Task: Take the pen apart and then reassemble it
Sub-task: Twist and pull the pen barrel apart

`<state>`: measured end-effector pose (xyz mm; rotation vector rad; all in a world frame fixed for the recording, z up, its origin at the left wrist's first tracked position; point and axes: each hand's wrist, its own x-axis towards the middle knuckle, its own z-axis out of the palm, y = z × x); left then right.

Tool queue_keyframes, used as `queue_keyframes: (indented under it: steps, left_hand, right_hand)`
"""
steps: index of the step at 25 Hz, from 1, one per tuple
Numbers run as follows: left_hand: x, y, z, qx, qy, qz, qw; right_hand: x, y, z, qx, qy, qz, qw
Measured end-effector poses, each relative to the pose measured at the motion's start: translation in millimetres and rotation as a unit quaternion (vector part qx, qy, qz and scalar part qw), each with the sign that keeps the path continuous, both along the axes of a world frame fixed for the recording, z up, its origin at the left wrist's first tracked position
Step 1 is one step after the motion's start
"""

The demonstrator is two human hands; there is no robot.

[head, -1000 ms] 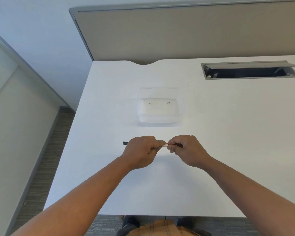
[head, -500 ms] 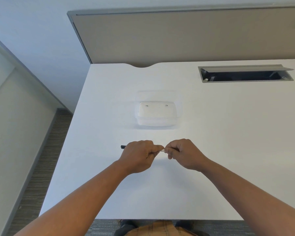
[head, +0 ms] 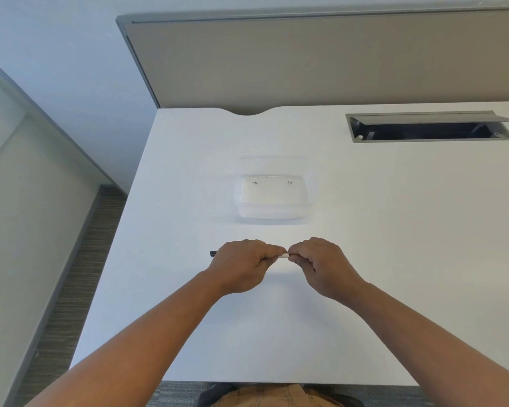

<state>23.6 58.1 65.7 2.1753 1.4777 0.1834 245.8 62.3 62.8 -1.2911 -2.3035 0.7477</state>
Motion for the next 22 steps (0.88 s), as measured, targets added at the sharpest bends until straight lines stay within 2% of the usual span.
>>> queue_keyframes:
  steps: [5,17,19,22]
  left_hand:
    - [-6,1,-1,-0.008,0.026,-0.017,0.999]
    - [-7,1,-10,-0.013,0.044,-0.021,0.999]
    - [-9,2,-14,-0.018,0.038,-0.004,0.999]
    - [-14,2,-23,-0.032,0.029,0.027,0.999]
  right_hand:
    - [0,10,4,-0.146,0.025,-0.002,0.989]
    - [3,15,0,-0.148,-0.053,-0.021,0.987]
    - [8,17,-5,-0.156,-0.066,-0.044,0.985]
    - [17,16,-17,-0.195,-0.054,-0.130,0.971]
